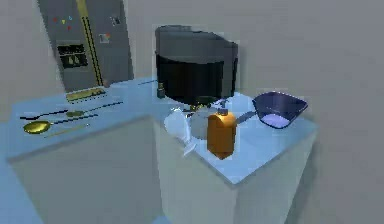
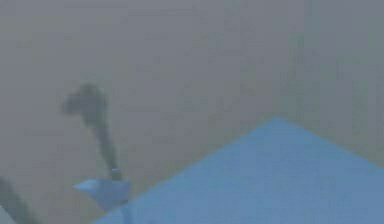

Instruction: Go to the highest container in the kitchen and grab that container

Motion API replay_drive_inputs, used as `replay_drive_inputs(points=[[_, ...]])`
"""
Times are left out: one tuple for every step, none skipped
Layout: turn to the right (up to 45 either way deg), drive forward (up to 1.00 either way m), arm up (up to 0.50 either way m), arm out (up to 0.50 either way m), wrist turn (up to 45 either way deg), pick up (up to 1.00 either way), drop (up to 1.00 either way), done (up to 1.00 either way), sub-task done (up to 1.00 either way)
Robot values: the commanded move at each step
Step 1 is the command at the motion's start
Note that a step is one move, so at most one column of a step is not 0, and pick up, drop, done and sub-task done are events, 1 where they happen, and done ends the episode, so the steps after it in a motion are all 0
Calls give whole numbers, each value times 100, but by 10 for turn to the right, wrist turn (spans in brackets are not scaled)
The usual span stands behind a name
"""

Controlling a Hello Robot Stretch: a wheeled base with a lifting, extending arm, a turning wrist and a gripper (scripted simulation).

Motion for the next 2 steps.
replay_drive_inputs(points=[[-450, 0, 0, 0, 0, 0, 0, 0, 0], [-180, 0, 0, 0, 0, 0, 0, 0, 0]])
